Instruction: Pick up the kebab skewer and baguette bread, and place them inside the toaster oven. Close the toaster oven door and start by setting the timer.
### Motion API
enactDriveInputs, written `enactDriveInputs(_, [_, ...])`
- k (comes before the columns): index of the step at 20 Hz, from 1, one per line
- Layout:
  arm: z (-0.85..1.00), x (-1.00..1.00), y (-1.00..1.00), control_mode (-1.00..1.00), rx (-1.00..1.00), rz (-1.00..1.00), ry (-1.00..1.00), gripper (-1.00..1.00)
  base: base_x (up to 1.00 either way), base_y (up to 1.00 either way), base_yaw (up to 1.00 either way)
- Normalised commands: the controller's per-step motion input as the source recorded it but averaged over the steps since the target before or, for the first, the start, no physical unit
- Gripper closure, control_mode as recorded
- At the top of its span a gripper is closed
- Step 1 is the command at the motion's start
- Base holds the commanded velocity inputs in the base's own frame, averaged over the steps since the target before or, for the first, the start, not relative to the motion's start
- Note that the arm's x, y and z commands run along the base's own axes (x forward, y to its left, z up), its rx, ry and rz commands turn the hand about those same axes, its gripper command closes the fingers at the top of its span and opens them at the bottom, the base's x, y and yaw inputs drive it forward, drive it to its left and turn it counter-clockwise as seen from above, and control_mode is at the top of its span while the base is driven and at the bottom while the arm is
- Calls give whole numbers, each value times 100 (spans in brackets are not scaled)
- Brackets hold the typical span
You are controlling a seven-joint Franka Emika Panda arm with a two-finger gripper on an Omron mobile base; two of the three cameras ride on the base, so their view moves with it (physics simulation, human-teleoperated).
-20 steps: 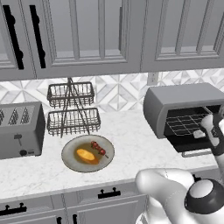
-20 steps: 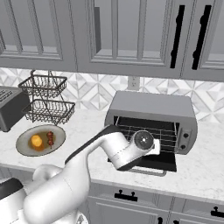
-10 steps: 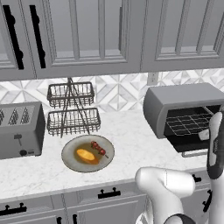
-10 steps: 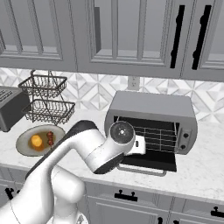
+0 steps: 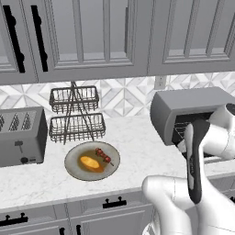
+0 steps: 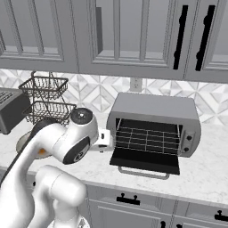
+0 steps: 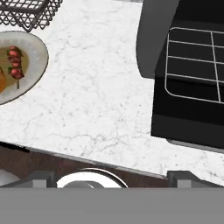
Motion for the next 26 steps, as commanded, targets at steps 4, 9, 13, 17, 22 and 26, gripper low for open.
enactDriveInputs(4, [0, 24, 100, -100, -1, 5, 13, -100, 0, 0, 0])
enactDriveInputs(9, [0, 15, 100, -100, -3, 5, 0, -100, 0, 0, 0])
enactDriveInputs(13, [-2, 41, 100, -100, 0, 6, 8, -100, 0, 0, 0])
enactDriveInputs(17, [-2, 52, 100, -100, 0, 7, 5, -100, 0, 0, 0])
enactDriveInputs(22, [-16, 58, 49, -100, -3, 13, 12, -100, 0, 0, 0])
enactDriveInputs(26, [-34, 34, 18, -100, -4, 14, 12, -100, 0, 0, 0])
